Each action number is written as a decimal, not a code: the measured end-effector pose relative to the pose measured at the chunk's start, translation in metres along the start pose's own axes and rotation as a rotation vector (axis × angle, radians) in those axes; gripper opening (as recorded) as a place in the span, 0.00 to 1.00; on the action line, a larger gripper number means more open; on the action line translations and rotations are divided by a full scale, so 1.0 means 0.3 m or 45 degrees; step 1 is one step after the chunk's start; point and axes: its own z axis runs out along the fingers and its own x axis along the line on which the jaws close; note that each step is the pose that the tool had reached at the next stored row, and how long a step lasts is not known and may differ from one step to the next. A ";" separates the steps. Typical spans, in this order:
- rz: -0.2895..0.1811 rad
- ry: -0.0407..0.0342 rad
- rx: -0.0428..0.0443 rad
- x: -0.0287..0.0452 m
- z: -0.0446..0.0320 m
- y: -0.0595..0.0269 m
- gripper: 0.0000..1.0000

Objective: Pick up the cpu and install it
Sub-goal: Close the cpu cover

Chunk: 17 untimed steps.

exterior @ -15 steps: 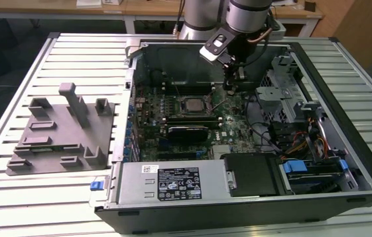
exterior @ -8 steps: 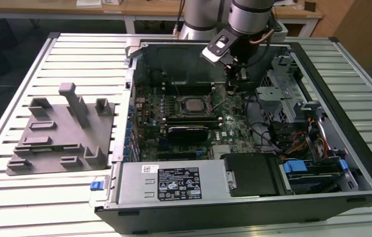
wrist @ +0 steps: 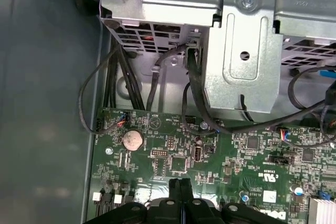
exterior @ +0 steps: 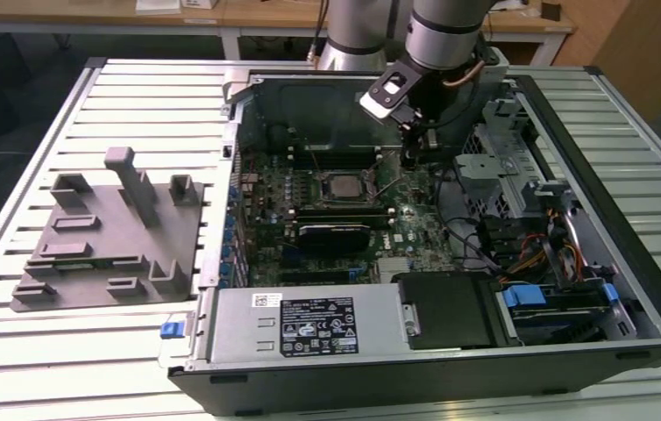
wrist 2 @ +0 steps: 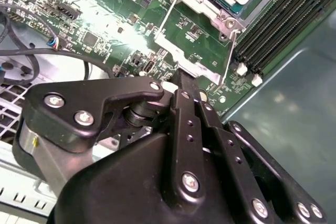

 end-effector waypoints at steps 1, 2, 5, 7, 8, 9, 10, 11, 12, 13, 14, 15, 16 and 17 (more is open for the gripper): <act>0.000 0.0000 0.000 0.000 0.004 0.000 0.11; 0.000 0.0000 0.001 0.000 0.006 0.000 0.11; 0.000 -0.0002 0.002 0.000 0.008 -0.007 0.11; 0.000 0.0005 0.002 0.000 0.008 -0.010 0.11; 0.000 0.0009 0.001 0.001 0.008 -0.012 0.11; 0.000 0.0010 0.001 0.001 0.008 -0.014 0.11; 0.000 0.0010 0.001 0.001 0.008 -0.016 0.11; 0.000 0.0009 0.001 0.001 0.008 -0.017 0.11; 0.000 0.0009 0.001 0.001 0.008 -0.019 0.11; 0.000 0.0009 0.001 0.001 0.008 -0.020 0.11; 0.000 0.0009 0.001 0.001 0.008 -0.022 0.11; 0.000 0.0009 0.001 0.002 0.008 -0.023 0.11; 0.000 0.0008 0.001 0.002 0.008 -0.024 0.11; 0.000 0.0008 0.001 0.002 0.009 -0.024 0.11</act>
